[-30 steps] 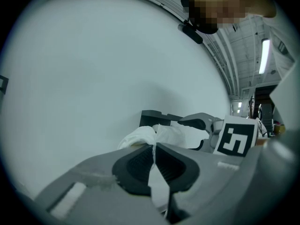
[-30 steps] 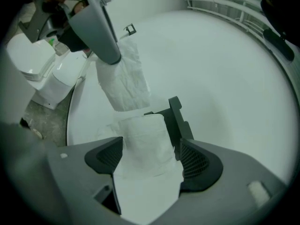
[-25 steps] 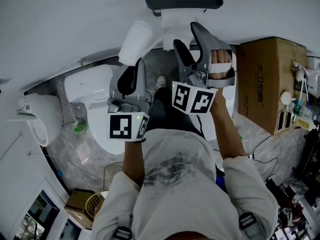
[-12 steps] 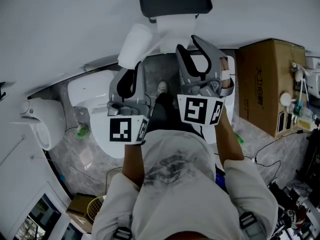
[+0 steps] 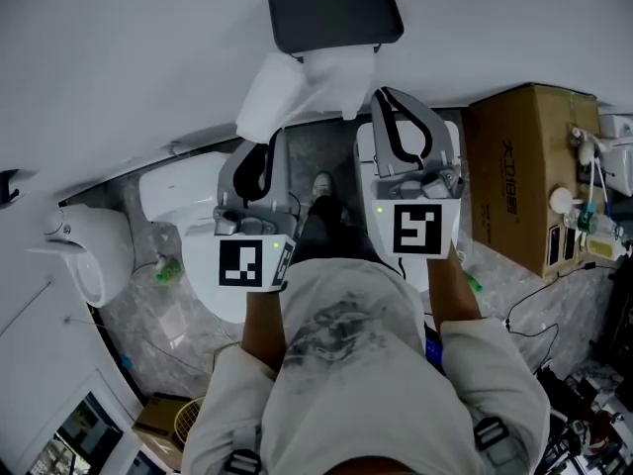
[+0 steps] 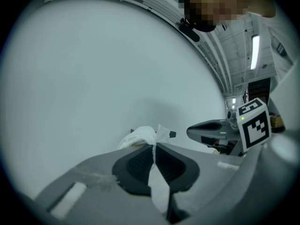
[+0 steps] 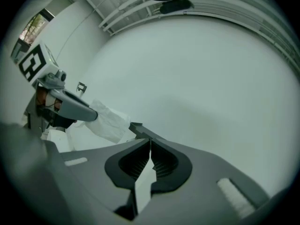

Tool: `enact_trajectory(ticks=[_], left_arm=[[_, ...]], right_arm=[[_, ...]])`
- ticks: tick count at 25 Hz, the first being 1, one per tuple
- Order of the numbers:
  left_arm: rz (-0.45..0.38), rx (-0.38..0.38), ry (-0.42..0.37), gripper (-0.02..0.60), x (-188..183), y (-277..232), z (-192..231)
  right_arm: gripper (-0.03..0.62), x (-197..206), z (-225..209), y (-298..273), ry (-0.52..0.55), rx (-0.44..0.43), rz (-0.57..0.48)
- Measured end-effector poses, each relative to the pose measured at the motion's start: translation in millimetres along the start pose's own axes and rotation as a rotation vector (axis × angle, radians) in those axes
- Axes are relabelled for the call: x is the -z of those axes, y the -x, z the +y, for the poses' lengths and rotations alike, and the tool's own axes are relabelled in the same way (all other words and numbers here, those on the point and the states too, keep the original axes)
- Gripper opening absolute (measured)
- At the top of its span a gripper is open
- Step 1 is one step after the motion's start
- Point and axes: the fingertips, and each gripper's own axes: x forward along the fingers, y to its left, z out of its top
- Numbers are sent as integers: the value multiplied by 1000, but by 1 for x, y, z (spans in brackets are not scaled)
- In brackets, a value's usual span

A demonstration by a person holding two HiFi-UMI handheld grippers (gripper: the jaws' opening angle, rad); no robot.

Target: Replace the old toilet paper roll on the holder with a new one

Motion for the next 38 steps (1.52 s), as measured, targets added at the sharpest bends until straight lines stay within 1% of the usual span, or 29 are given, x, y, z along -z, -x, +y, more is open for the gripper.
enact_trajectory(ticks=[3, 7, 12, 17, 25, 38], left_arm=[[-2, 6, -7, 15, -4, -1, 0], [1, 15, -16, 15, -8, -3, -3], [7, 26, -31, 15, -12, -8, -8], [9, 35, -36, 15, -15, -10, -8], [9, 41, -37, 15, -19, -14, -11], [9, 44, -53, 15, -26, -14, -17]], right_arm=[[3, -6, -3, 4, -44, -13, -34], [3, -3, -4, 12, -97, -35, -20], [2, -5, -9, 18, -132, -39, -33], [2, -2, -8, 20, -181, -59, -25], [2, -4, -14, 21, -213, -65, -40], [2, -5, -11, 22, -241, -88, -44]])
